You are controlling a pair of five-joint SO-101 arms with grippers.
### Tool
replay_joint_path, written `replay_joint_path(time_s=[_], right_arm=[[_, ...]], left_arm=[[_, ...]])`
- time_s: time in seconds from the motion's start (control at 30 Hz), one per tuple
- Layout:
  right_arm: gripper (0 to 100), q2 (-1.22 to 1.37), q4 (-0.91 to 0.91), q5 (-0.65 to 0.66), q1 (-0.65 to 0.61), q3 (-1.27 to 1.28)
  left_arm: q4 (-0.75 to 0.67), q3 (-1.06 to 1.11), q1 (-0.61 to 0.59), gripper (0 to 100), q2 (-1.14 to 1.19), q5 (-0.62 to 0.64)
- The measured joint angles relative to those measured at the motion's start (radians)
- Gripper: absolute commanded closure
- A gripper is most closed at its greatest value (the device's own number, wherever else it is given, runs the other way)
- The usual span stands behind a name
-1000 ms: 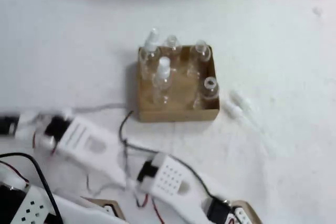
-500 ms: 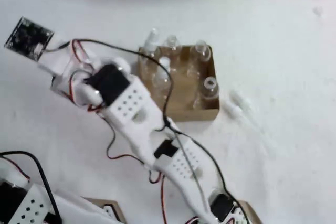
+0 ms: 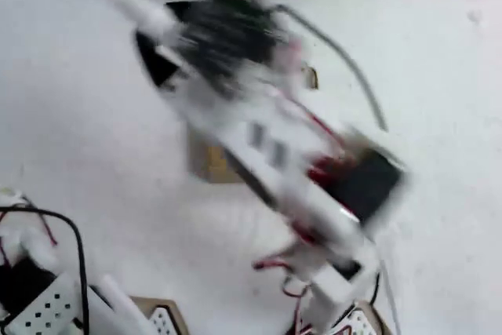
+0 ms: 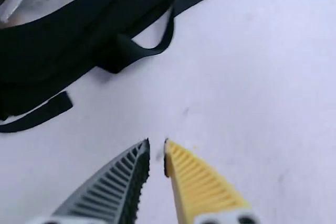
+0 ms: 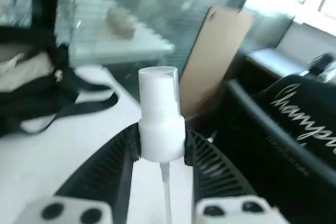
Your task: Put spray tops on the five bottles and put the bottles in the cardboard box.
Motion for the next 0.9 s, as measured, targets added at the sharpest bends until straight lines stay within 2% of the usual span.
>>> replay_joint_path(time_s=[0.17, 0.37, 0.5, 0.7, 0.9], right_arm=[[98.3, -0.226, 0.000, -0.080, 0.064, 0.104], [98.3, -0.562, 0.000, -0.121, 0.140, 0.420], [98.3, -0.772, 0.000, -0.124, 0.186, 0.614], [98.3, -0.944, -0.014, -0.127, 0.250, 0.881], [98.3, -1.039, -0.068, -0.127, 0.252, 1.069]], left_arm=[[-0.002, 0.000, 0.218, 93, 0.000, 0.000], [-0.002, 0.000, 0.525, 93, 0.000, 0.000], [-0.002, 0.000, 0.666, 93, 0.000, 0.000], [-0.020, 0.098, 0.767, 93, 0.000, 0.000], [-0.167, 0.371, 0.778, 93, 0.000, 0.000]])
